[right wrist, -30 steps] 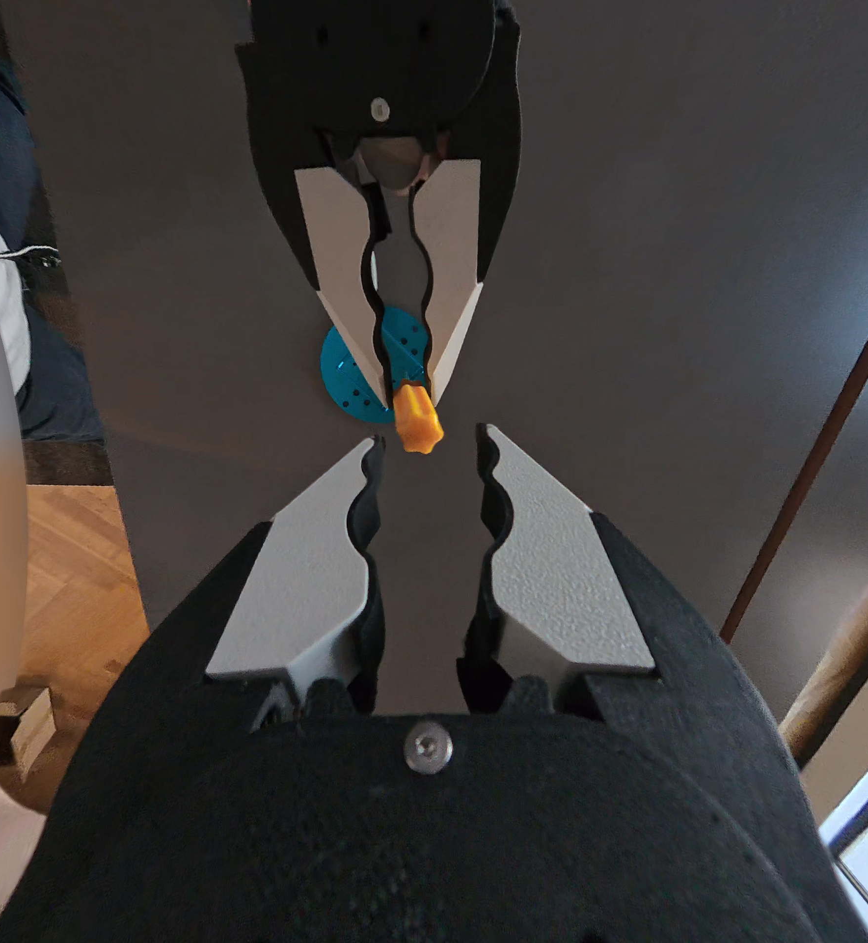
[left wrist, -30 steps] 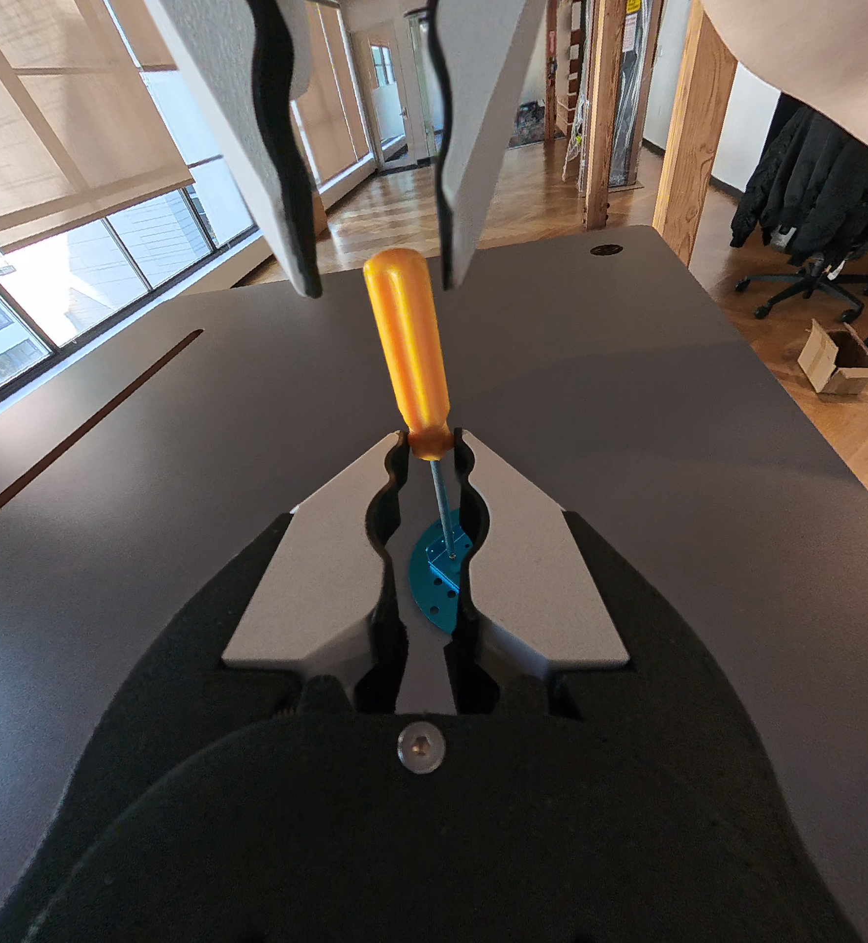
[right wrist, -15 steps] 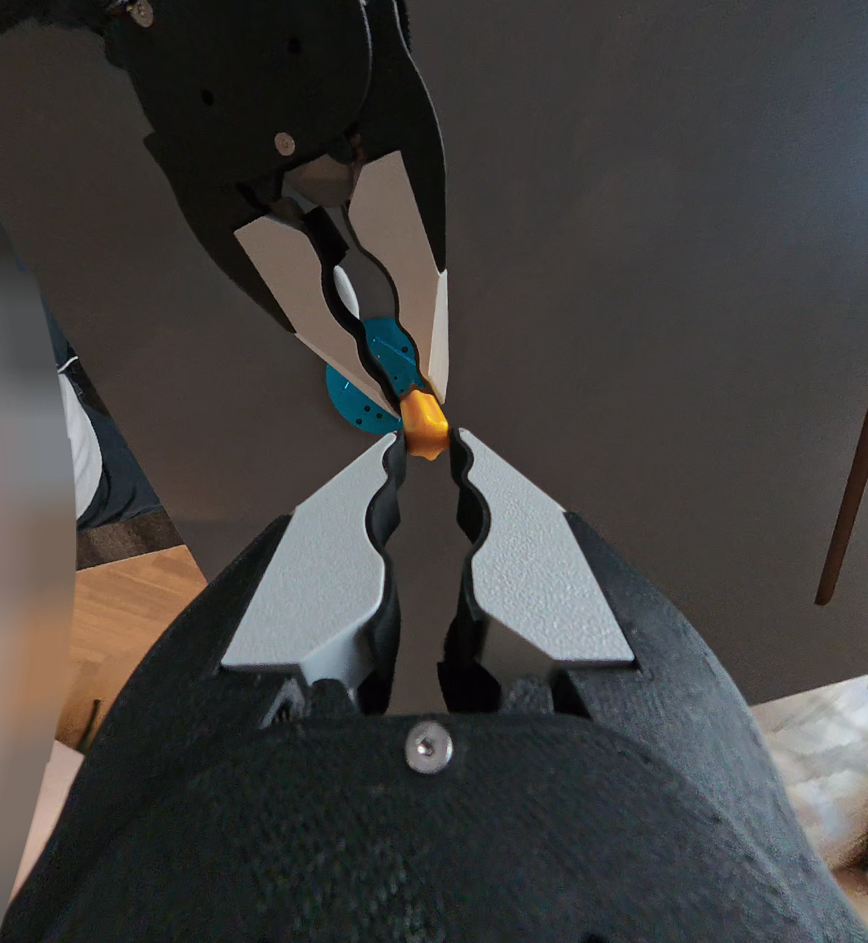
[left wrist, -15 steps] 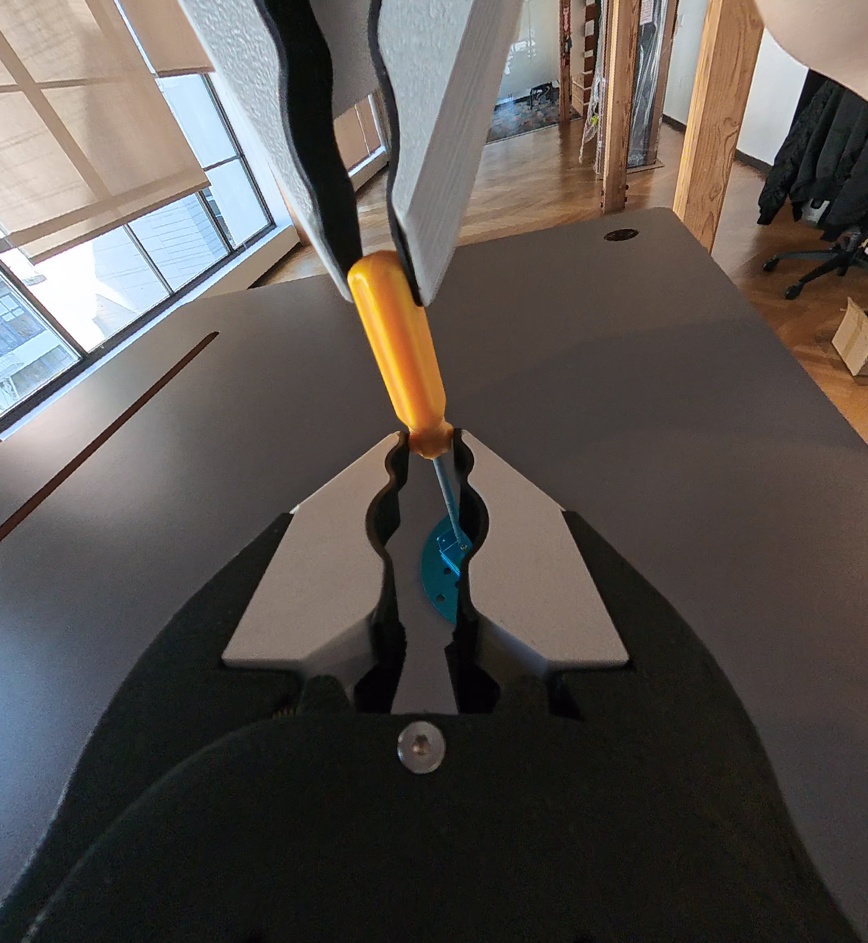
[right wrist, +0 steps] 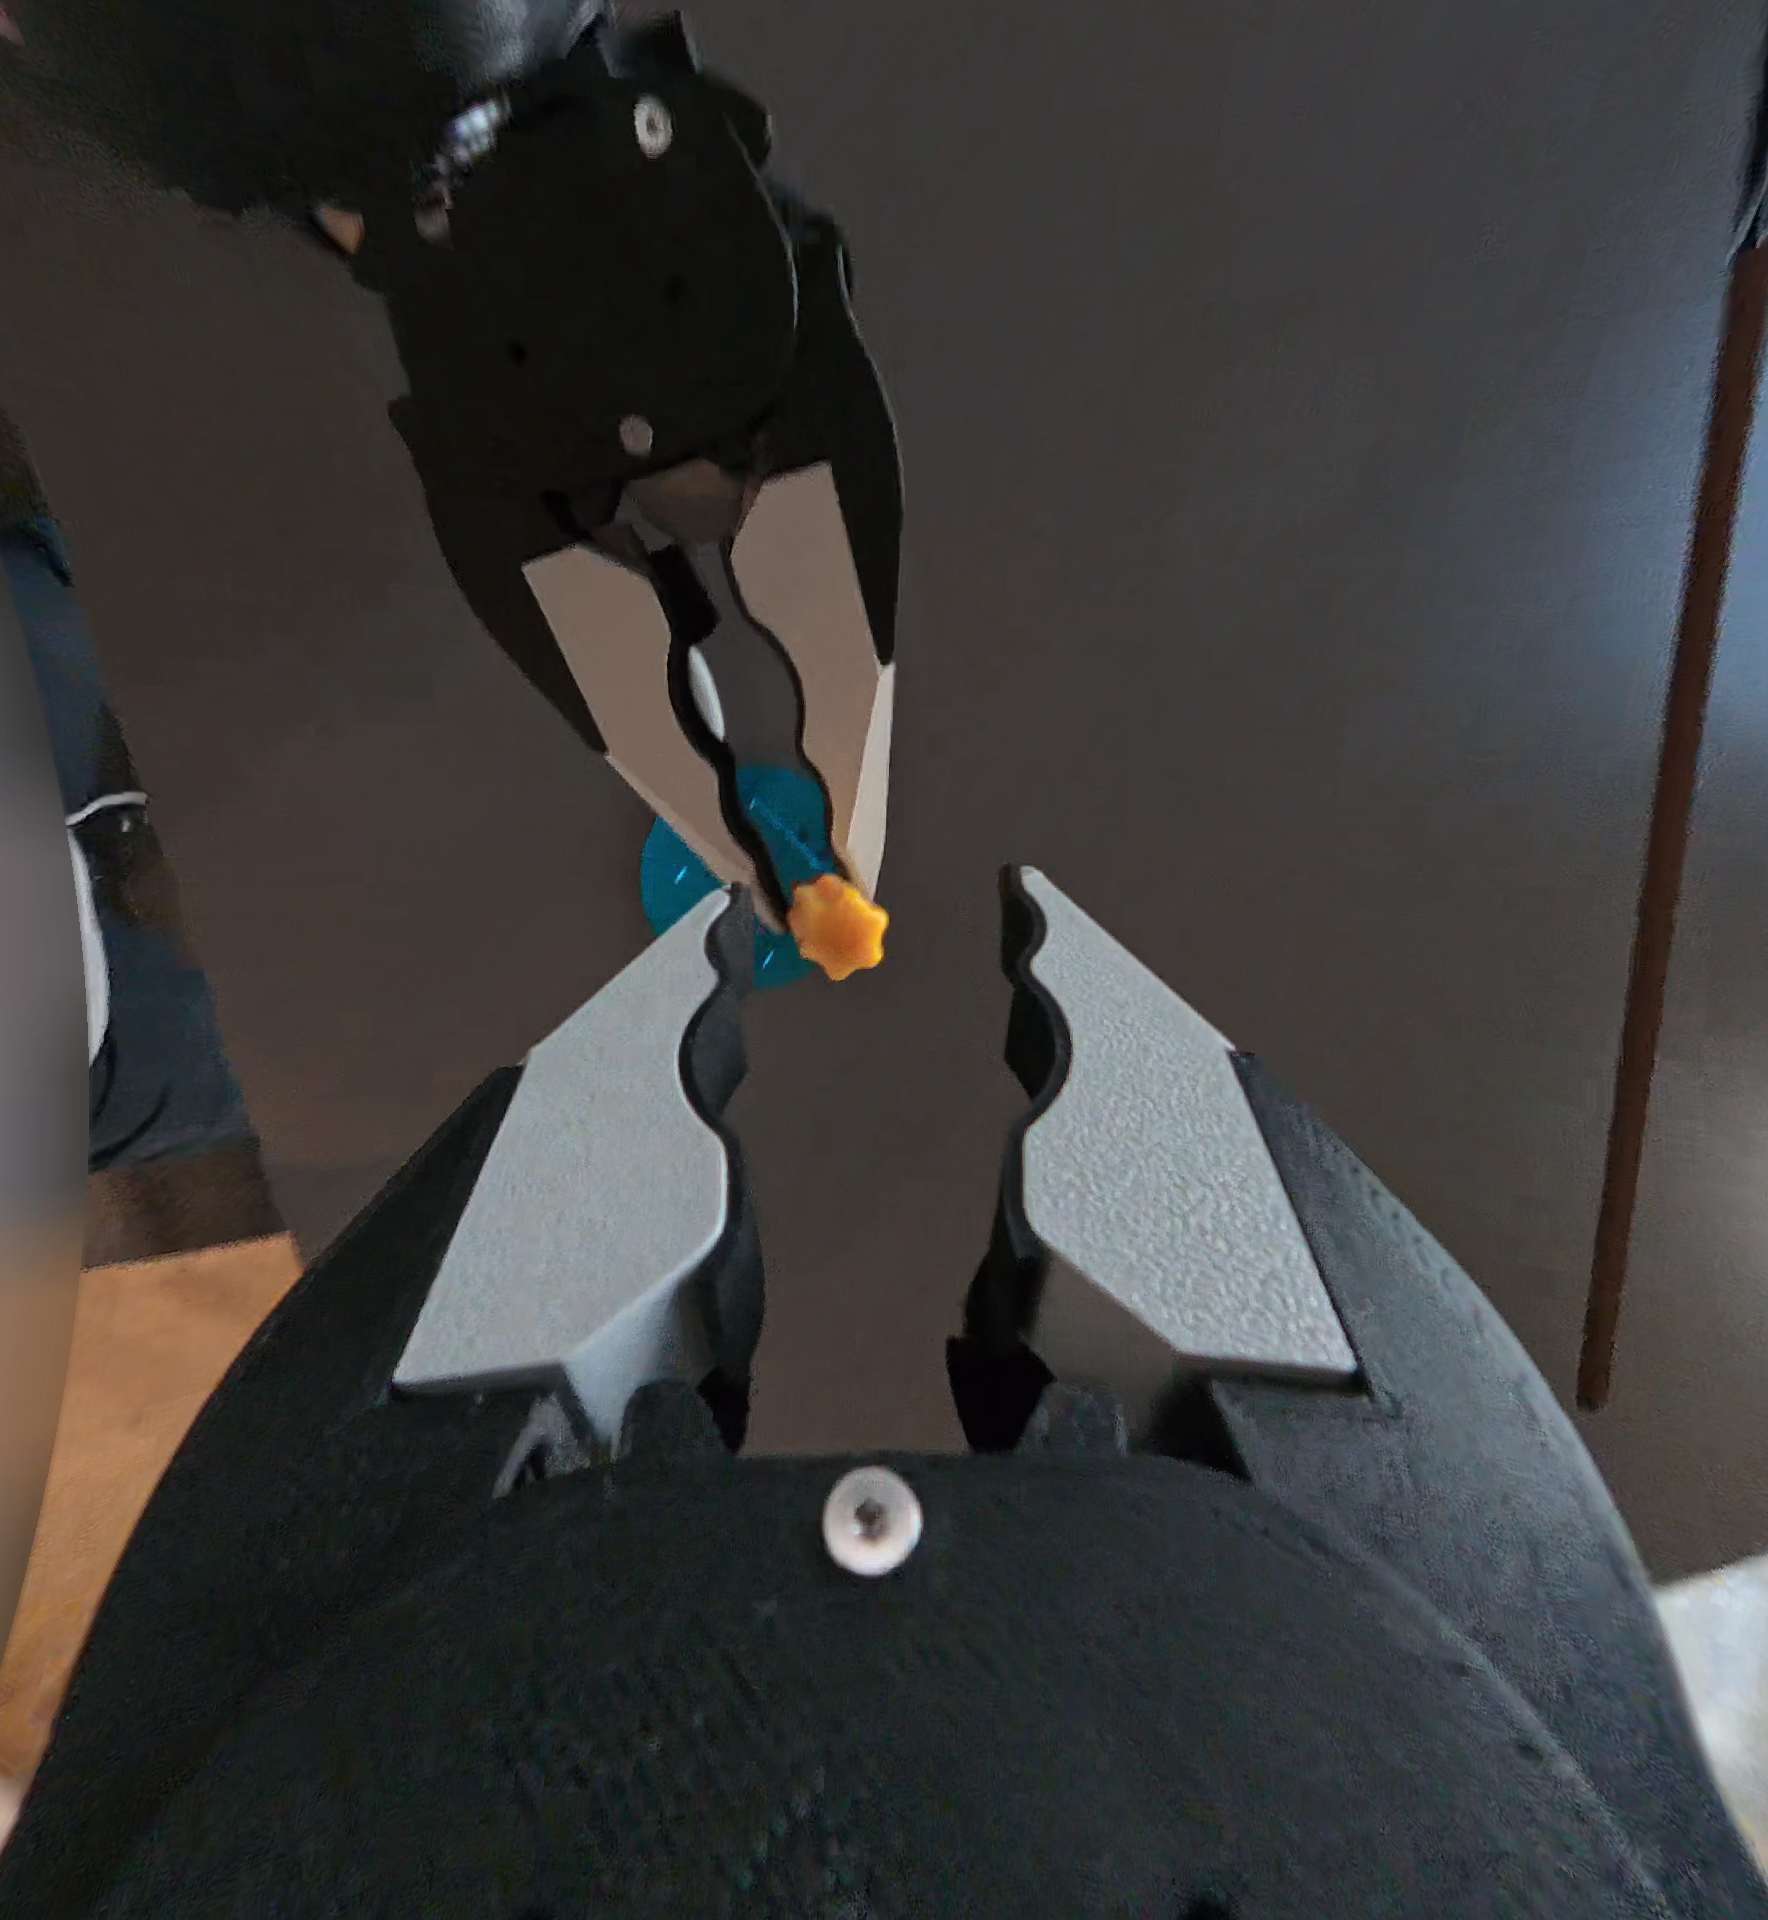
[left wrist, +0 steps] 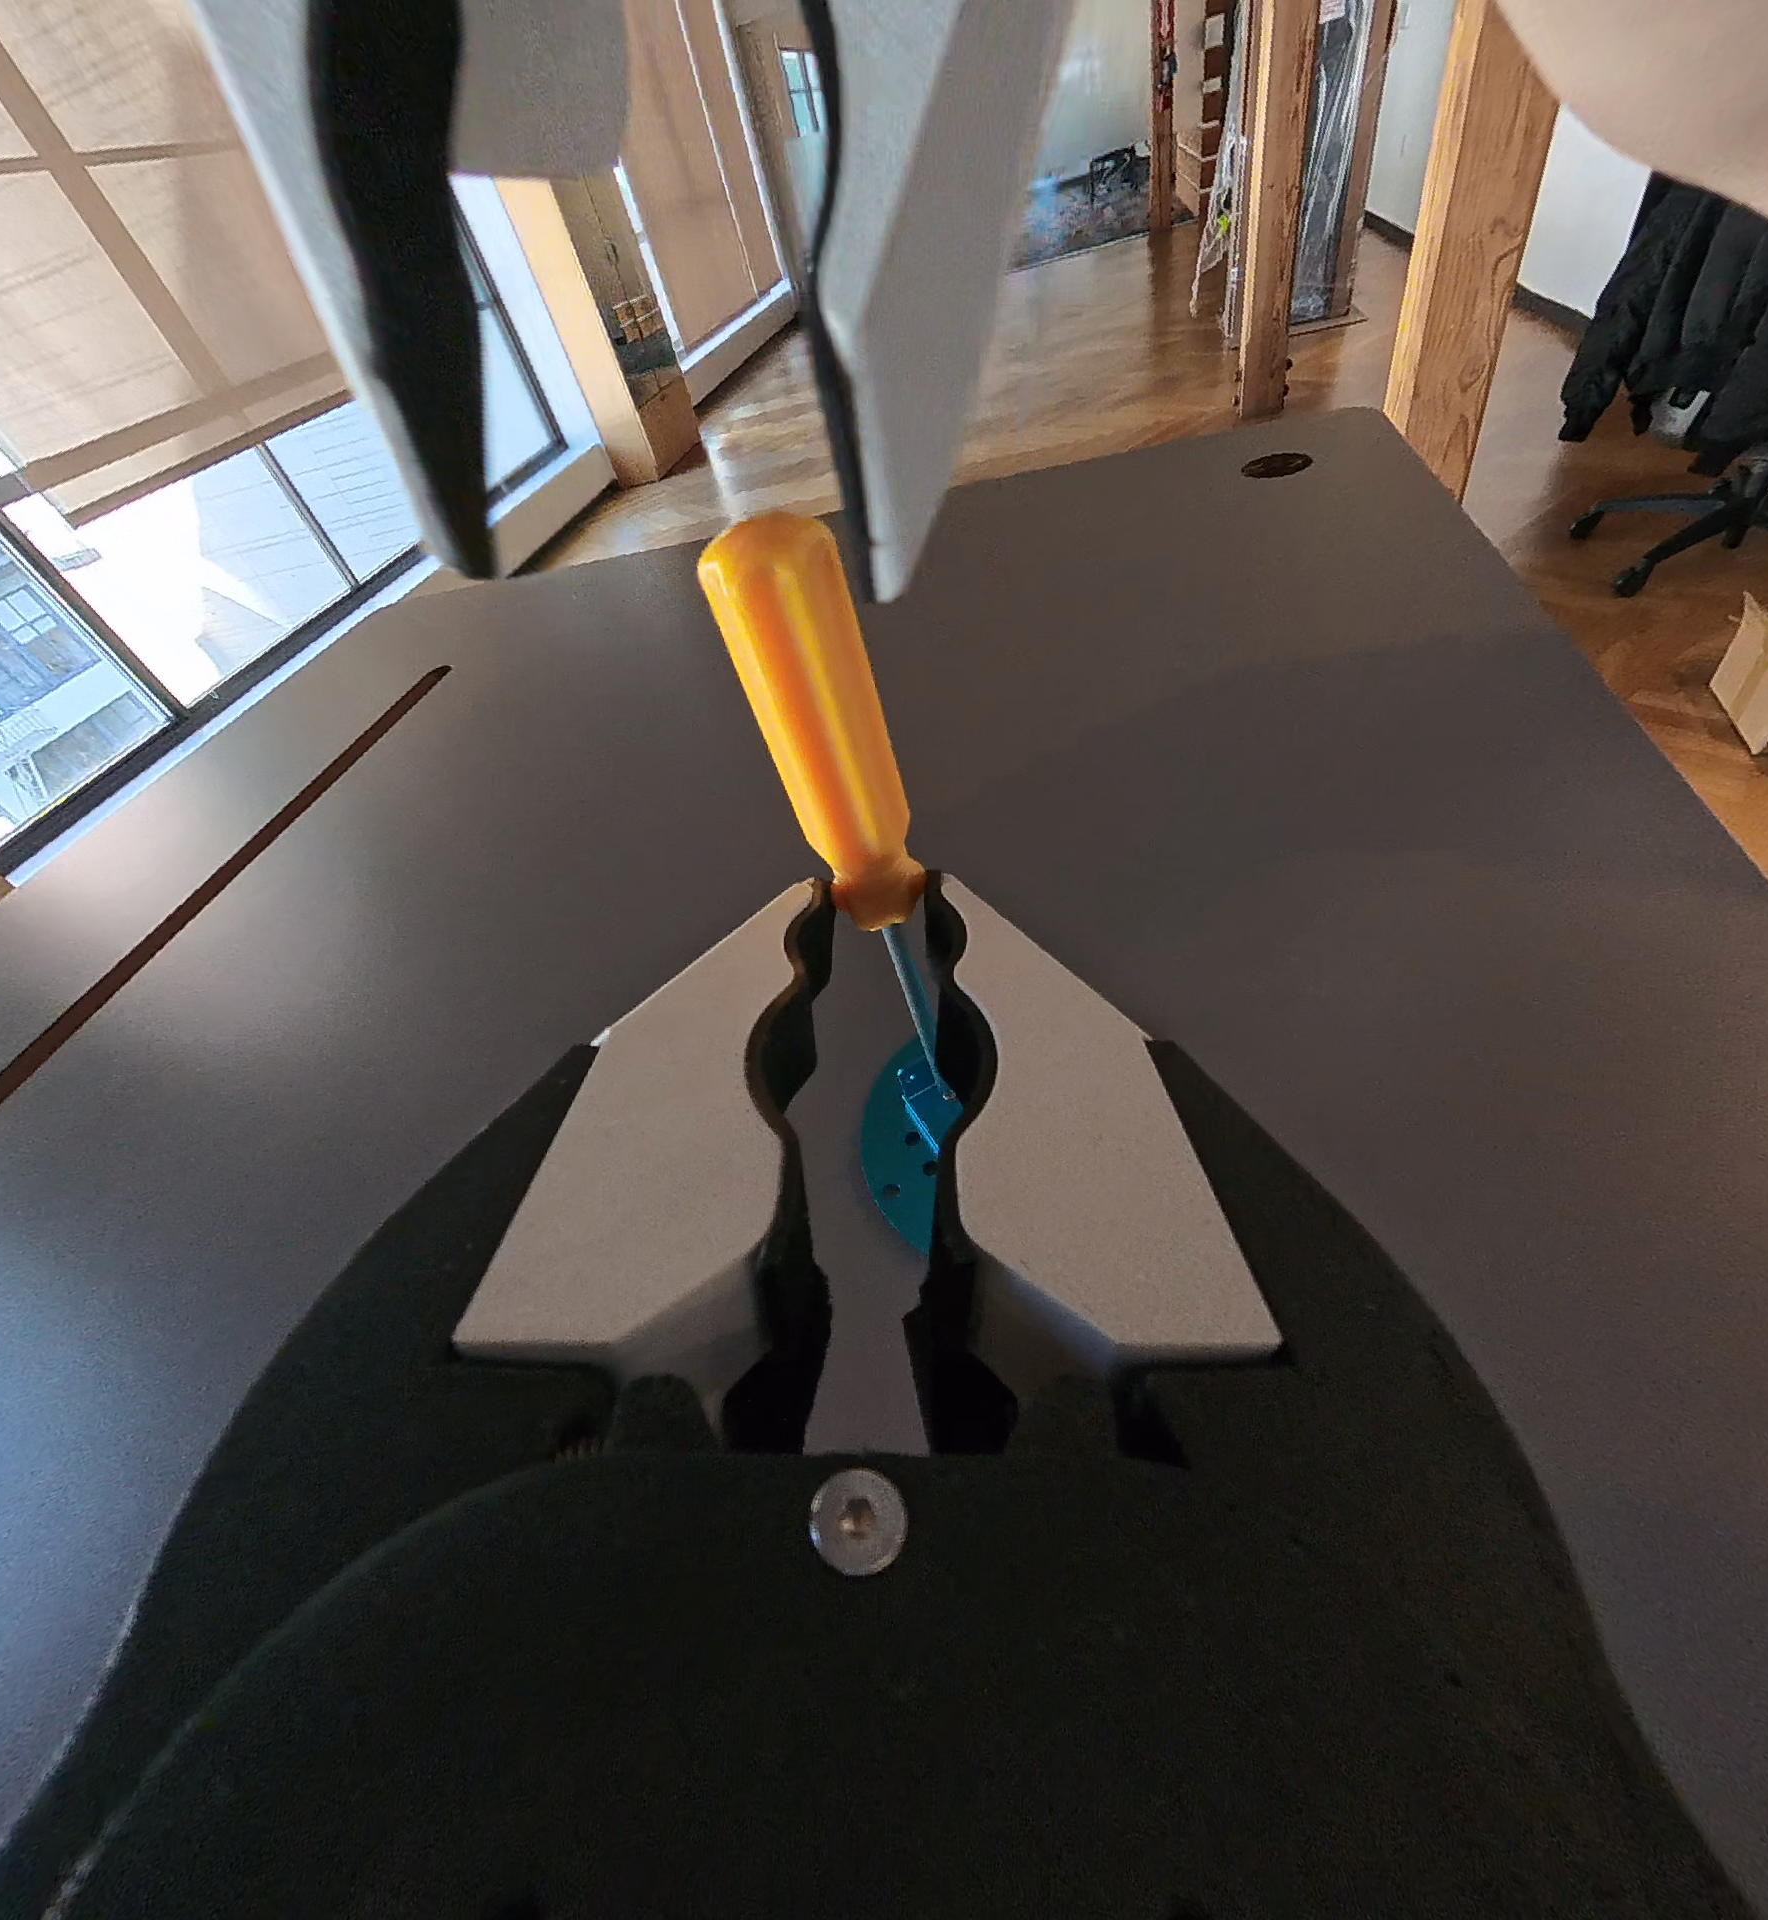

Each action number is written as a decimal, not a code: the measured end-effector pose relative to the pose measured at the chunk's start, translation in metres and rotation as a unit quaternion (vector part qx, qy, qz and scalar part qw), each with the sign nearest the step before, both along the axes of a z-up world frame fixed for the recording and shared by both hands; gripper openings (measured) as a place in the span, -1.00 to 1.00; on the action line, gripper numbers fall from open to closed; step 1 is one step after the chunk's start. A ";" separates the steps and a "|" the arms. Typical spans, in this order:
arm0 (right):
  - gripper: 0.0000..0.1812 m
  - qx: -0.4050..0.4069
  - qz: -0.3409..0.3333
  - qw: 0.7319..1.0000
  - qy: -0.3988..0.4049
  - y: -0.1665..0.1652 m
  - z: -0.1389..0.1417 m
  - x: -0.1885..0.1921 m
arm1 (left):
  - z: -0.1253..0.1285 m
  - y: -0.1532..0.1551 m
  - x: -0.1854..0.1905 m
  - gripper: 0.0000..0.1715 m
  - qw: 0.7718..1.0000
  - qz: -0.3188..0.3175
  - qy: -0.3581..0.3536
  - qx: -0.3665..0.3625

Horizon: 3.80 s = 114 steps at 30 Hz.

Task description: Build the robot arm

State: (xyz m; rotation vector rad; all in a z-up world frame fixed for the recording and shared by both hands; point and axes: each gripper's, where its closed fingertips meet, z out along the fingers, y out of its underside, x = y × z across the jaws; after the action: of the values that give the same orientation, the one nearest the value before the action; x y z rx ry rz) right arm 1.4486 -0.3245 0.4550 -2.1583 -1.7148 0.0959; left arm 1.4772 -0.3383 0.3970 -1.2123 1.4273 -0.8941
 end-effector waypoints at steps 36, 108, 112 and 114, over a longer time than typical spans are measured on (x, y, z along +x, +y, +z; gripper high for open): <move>-0.79 0.113 -0.014 0.891 0.439 0.002 -0.016 0.010 | 0.017 0.004 0.008 -0.82 0.997 0.063 -0.019 0.035; -0.81 0.106 -0.041 0.873 0.475 -0.004 -0.012 -0.006 | 0.010 -0.004 0.003 -0.87 1.000 0.011 0.016 0.016; -0.85 0.103 -0.029 0.885 0.453 -0.003 -0.020 -0.008 | 0.010 -0.005 0.005 -0.87 1.000 0.006 0.019 0.007; -0.85 0.104 -0.045 0.885 0.451 -0.001 -0.020 -0.007 | 0.010 -0.004 0.005 -0.87 1.000 0.007 0.017 0.005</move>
State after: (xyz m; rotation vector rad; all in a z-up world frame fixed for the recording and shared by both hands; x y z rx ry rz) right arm 1.4413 -0.3259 0.4347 -1.6086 -1.0119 0.7272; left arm 1.4817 -0.3424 0.4068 -1.2352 1.4471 -0.8596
